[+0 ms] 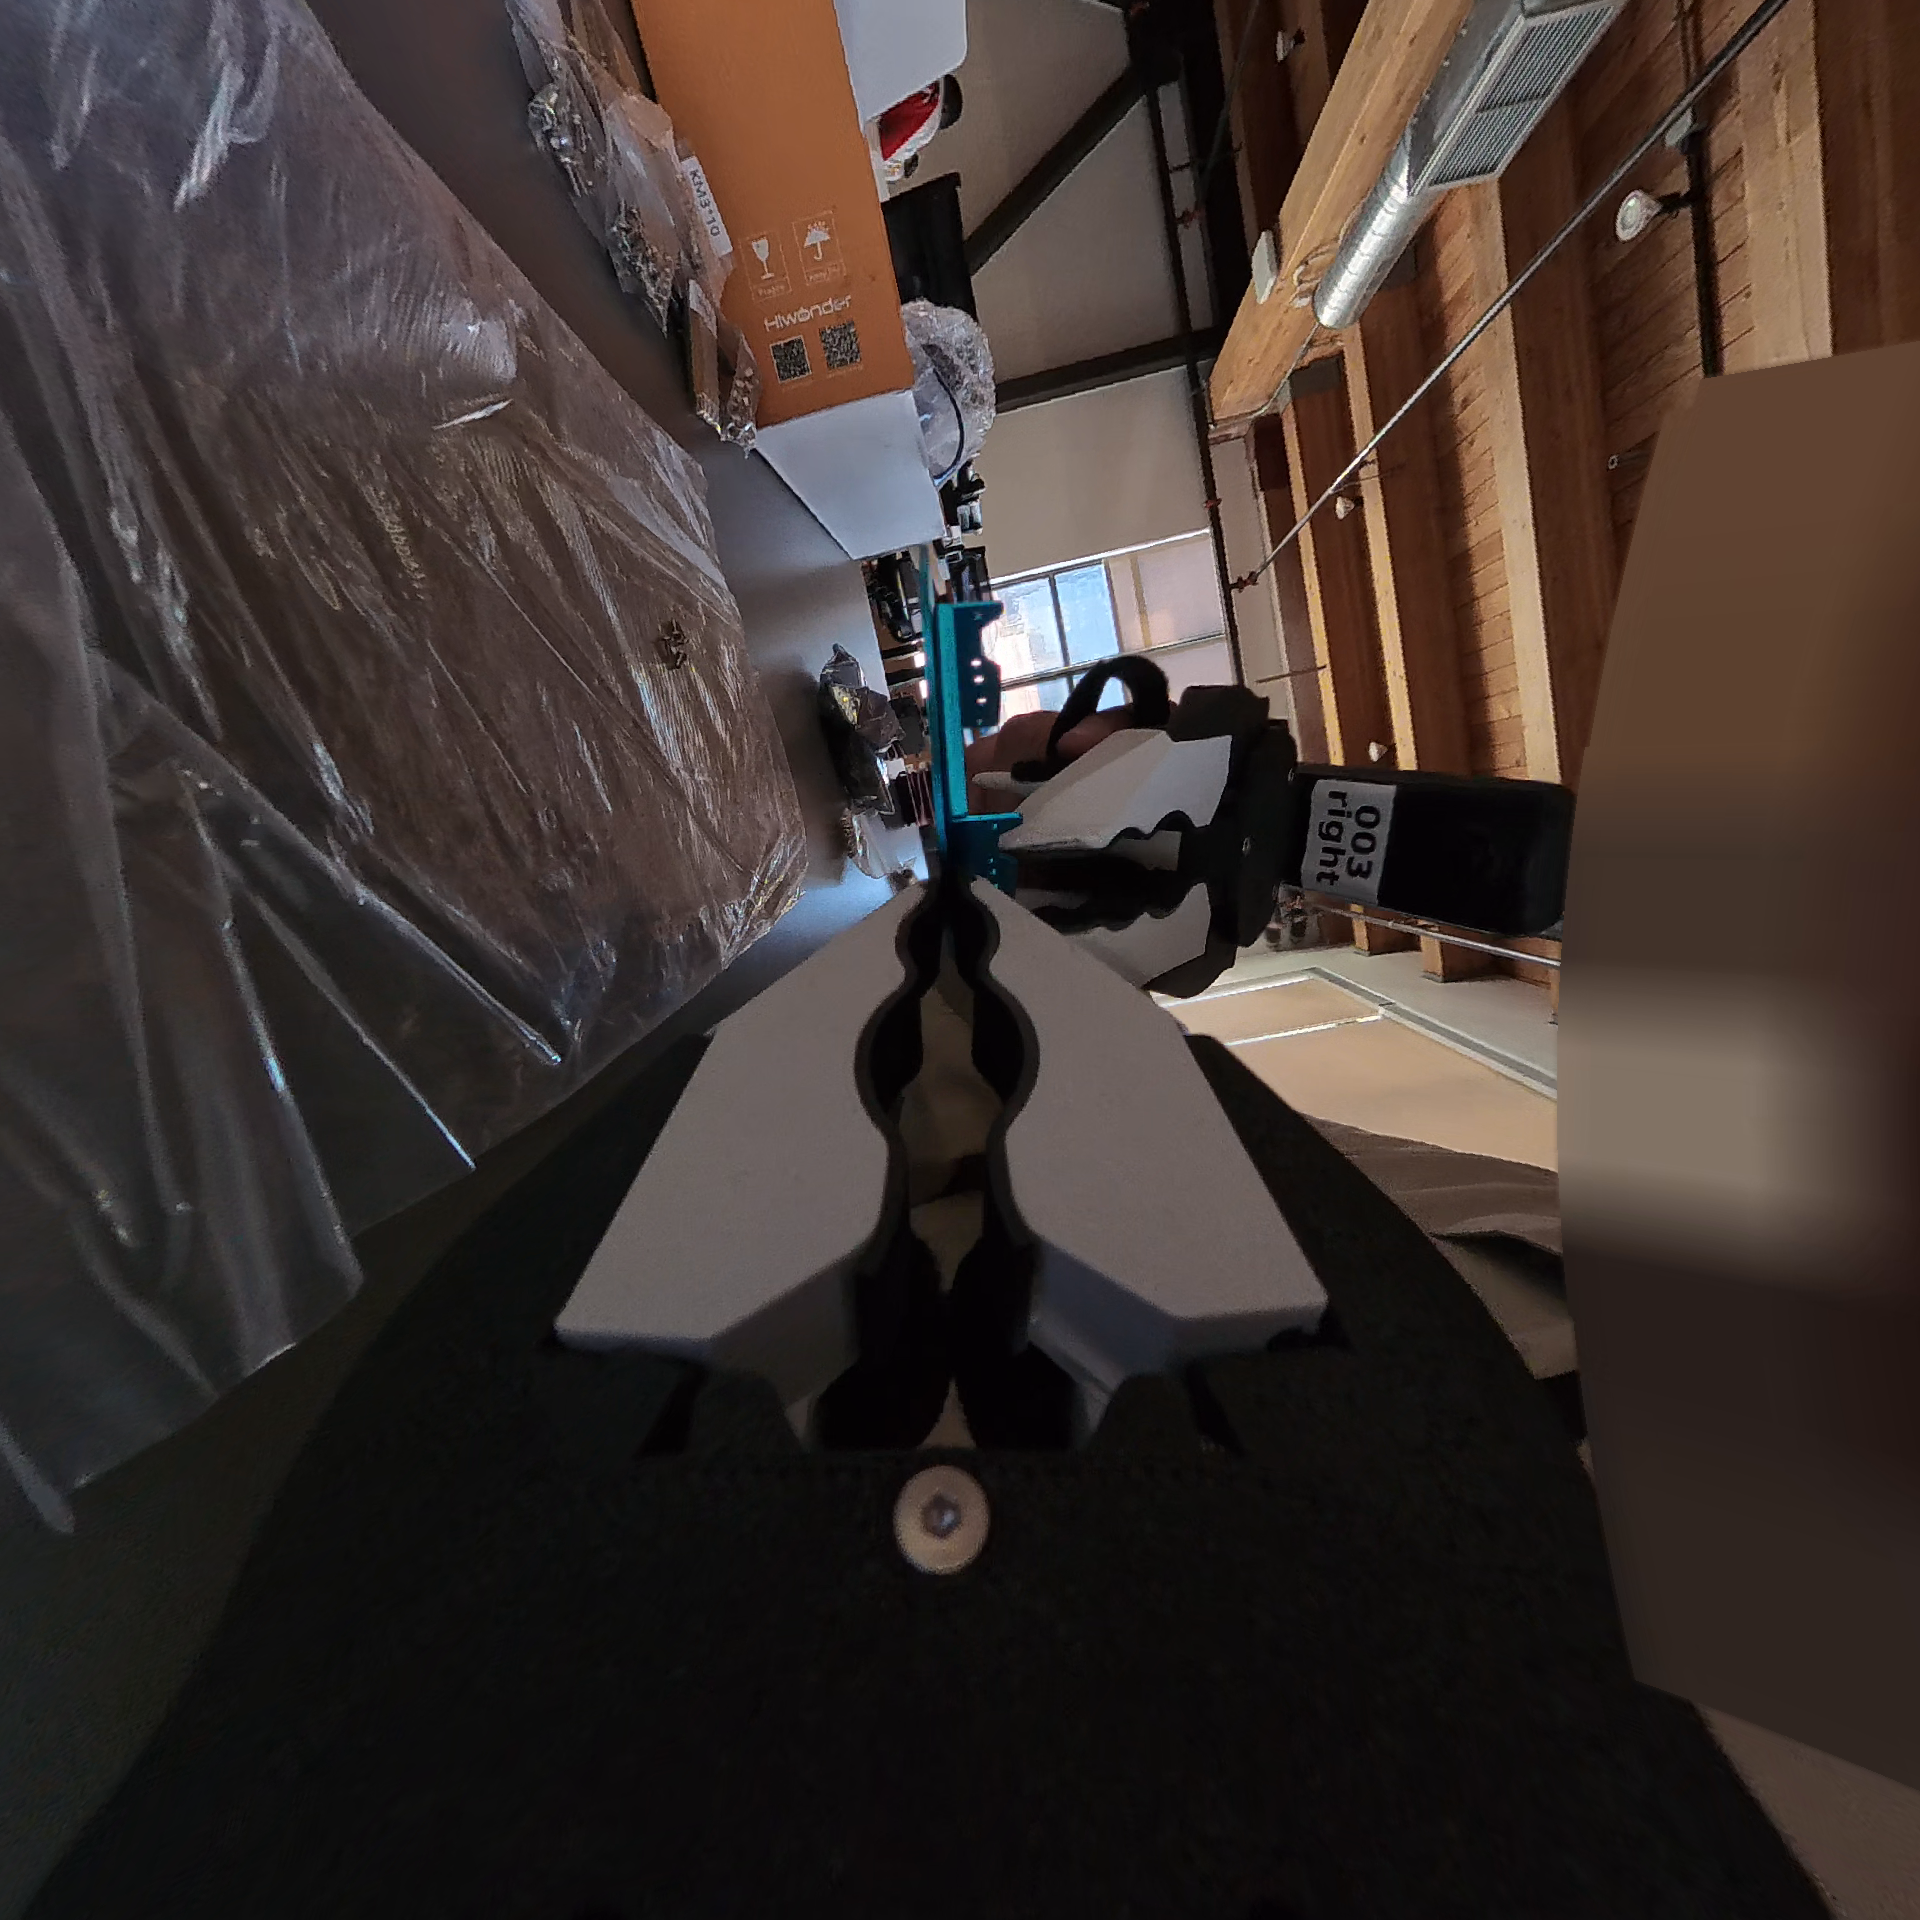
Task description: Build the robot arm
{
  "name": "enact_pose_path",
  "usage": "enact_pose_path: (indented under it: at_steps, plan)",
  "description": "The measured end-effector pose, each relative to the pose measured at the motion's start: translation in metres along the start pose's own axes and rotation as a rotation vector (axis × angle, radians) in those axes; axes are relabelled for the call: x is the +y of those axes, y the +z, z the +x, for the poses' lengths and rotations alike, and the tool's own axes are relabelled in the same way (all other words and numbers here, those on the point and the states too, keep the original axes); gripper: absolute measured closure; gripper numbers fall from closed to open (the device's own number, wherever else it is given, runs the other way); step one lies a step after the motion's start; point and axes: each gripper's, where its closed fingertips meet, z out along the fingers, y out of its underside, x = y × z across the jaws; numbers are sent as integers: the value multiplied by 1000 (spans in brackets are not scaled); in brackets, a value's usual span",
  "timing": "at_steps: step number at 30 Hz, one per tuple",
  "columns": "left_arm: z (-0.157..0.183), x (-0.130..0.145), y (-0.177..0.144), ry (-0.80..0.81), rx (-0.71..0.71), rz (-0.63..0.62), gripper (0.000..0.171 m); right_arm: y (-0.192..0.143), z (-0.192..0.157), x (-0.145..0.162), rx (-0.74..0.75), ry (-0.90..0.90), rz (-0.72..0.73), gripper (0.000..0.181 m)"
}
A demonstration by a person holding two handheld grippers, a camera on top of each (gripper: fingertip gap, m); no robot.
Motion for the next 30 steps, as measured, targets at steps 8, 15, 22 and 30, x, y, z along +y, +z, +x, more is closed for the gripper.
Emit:
enact_pose_path:
  at_steps: [8, 15, 22, 30]
  plan:
    - [-4, -3, 0, 31, -28, -1, 171, 2, 6, 1, 72, -69, -15, 181]
    - [-6, -8, -1, 58, -34, 8, 171, -5, 17, 1, 95, 8, 36, 180]
    - [-9, -13, -2, 101, -43, -5, 171, -14, 57, 20, 155, 369, 142, 160]
    - [-9, -12, 4, 139, -49, -7, 171, 14, 45, 30, -102, 763, 205, 147]
